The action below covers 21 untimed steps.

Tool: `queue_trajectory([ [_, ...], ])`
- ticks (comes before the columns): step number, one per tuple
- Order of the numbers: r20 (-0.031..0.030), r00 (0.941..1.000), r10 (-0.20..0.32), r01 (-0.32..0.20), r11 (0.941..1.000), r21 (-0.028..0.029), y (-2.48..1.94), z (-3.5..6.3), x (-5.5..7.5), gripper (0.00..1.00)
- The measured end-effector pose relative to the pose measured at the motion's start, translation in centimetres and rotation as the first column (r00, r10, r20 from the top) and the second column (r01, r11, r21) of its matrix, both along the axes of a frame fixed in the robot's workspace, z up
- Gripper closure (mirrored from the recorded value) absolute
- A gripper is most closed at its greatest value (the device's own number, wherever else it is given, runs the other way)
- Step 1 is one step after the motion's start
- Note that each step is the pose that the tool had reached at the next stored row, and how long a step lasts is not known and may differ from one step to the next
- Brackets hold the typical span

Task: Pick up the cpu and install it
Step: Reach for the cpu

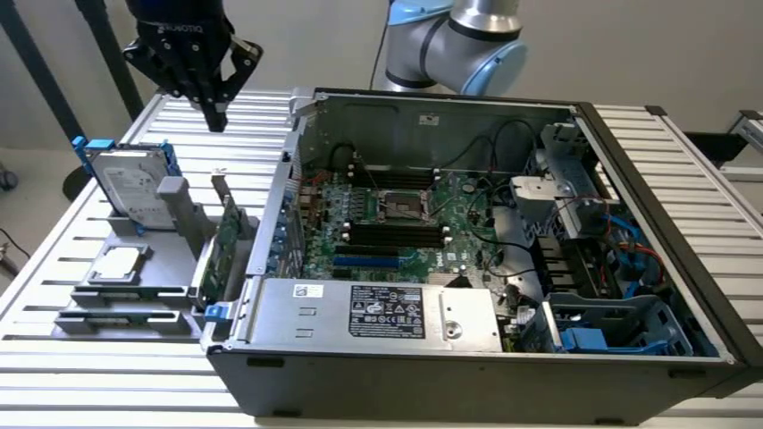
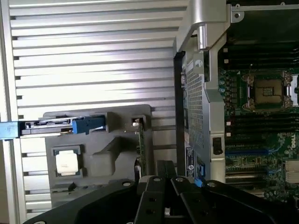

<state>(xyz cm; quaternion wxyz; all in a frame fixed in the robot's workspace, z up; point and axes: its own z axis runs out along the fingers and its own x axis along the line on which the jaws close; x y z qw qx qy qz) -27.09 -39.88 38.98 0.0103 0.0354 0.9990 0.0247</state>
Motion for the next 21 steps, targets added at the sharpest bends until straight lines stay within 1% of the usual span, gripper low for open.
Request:
queue_trajectory([
  [13, -0.0001, 1.0, 0.0, 0.0, 1.0, 0.0, 0.0, -0.29, -5.9, 0.89],
  [21, -0.0001, 1.0, 0.0, 0.0, 1.0, -0.0002, 0.0, -0.87, -9.5, 0.89],
])
